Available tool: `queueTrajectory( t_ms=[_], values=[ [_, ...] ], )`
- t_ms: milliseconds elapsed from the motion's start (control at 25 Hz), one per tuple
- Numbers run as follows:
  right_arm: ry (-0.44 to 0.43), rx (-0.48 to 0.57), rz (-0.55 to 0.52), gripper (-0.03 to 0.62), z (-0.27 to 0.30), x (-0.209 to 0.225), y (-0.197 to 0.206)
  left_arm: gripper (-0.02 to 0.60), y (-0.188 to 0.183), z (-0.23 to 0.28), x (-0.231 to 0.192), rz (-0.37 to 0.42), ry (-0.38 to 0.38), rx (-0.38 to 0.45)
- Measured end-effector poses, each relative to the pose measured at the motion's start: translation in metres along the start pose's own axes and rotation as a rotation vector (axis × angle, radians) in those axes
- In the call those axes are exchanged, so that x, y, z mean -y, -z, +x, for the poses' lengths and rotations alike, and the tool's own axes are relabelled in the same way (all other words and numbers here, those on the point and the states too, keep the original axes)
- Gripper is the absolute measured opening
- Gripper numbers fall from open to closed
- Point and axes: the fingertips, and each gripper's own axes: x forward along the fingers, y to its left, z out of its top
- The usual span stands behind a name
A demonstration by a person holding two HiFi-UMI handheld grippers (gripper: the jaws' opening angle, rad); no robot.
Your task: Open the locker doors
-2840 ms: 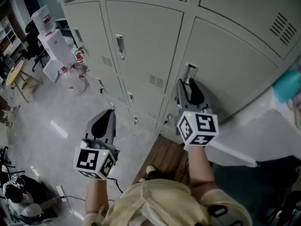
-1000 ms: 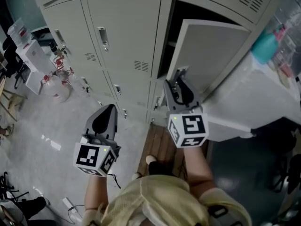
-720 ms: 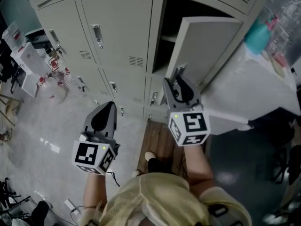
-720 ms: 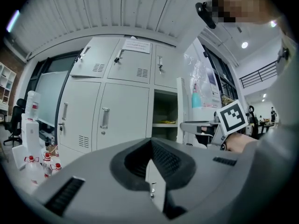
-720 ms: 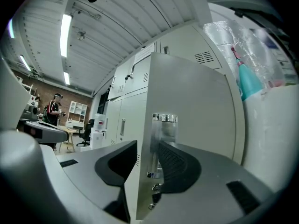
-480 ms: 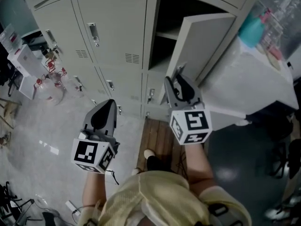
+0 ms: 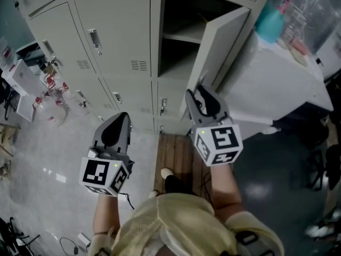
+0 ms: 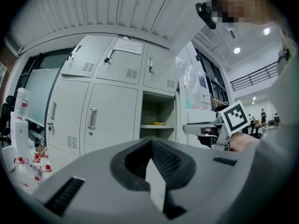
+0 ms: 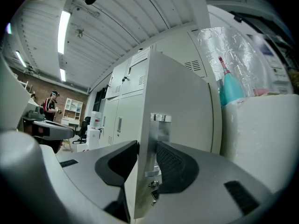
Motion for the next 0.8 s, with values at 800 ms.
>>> queueTrajectory(
  t_ms=[800],
  values=[
    [0.161, 0.011, -0.014, 0.121, -0.084, 0.049, 0.006, -0.006, 0.004, 0.023, 0.049, 0.01, 0.15, 0.003]
  ],
)
